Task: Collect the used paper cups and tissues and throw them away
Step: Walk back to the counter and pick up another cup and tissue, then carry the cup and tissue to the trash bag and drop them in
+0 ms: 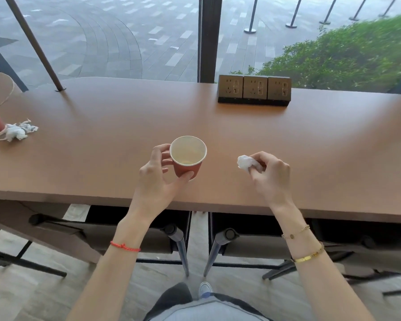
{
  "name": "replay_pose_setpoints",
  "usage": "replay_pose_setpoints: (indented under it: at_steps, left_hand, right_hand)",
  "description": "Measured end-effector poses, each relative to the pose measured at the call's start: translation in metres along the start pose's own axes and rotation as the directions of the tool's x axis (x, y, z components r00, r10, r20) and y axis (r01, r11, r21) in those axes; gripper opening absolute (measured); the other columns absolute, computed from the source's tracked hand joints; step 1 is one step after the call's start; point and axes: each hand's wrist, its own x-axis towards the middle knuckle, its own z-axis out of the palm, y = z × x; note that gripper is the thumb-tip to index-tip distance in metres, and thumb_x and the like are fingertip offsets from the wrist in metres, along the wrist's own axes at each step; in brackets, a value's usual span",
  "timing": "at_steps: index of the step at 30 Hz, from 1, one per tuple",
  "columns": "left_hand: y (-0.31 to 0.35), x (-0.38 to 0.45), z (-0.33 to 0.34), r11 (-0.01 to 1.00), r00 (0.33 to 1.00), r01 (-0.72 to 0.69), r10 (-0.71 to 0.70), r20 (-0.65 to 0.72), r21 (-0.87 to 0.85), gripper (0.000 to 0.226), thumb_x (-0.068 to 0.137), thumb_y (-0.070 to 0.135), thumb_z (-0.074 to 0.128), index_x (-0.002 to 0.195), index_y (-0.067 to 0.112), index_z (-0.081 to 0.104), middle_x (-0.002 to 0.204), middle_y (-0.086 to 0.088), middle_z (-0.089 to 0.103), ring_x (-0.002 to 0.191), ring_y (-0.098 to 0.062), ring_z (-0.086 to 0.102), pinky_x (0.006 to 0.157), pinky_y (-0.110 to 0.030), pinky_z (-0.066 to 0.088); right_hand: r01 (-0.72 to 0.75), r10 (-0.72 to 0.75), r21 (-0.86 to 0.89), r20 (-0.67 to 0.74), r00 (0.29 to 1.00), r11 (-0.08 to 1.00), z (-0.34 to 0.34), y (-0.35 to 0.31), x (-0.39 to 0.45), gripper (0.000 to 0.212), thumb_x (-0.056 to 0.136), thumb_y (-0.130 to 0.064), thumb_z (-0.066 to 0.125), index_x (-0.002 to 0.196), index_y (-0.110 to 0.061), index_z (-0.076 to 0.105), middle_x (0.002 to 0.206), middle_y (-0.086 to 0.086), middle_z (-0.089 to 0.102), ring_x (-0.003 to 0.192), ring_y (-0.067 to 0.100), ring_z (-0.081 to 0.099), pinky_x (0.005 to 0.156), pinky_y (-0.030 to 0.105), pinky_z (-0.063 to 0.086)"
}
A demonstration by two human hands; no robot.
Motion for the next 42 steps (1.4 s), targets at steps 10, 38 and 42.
replay_pose_setpoints:
  at_steps: [10, 38, 42]
  left_hand:
    - [0.013, -0.037, 0.006, 0.980, 0.933, -0.171, 0.195, 0.302, -0.105, 0.061, 0.071, 0.037, 0.080, 0.123, 0.033, 0.049, 0.104, 0.034, 0.056, 0.098, 0.017, 0.054, 0.078, -0.001, 0.041]
    - [0.173, -0.367, 0.095, 0.656, -0.049, -0.275, 0.720, 0.692, -0.703, 0.061, 0.071, 0.043, 0.077, 0.121, 0.022, 0.050, 0.102, 0.033, 0.053, 0.096, 0.023, 0.050, 0.076, 0.002, 0.037]
    - [0.216, -0.459, 0.105, 0.603, -0.176, -0.218, 0.749, 0.638, -0.768, 0.063, 0.070, 0.044, 0.078, 0.122, 0.022, 0.050, 0.105, 0.034, 0.054, 0.095, 0.018, 0.054, 0.077, -0.001, 0.041]
  right_hand:
    - [-0.198, 0.185, -0.033, -0.227, 0.956, 0.980, -0.047, -0.013, -0.122, 0.014, 0.085, -0.004, 0.064, 0.081, -0.018, 0.067, 0.071, -0.013, 0.058, 0.071, 0.000, 0.054, 0.062, 0.005, 0.037]
    - [-0.852, 0.460, 0.253, -0.888, -0.015, 0.458, -0.148, -0.116, -0.637, 0.017, 0.080, 0.000, 0.066, 0.080, -0.017, 0.065, 0.077, -0.004, 0.066, 0.071, 0.012, 0.059, 0.065, 0.025, 0.046]
    - [-0.874, 0.368, 0.312, -0.914, -0.169, 0.373, -0.174, -0.132, -0.718, 0.021, 0.079, 0.001, 0.065, 0.078, -0.020, 0.064, 0.071, -0.009, 0.063, 0.068, 0.010, 0.056, 0.059, 0.012, 0.039]
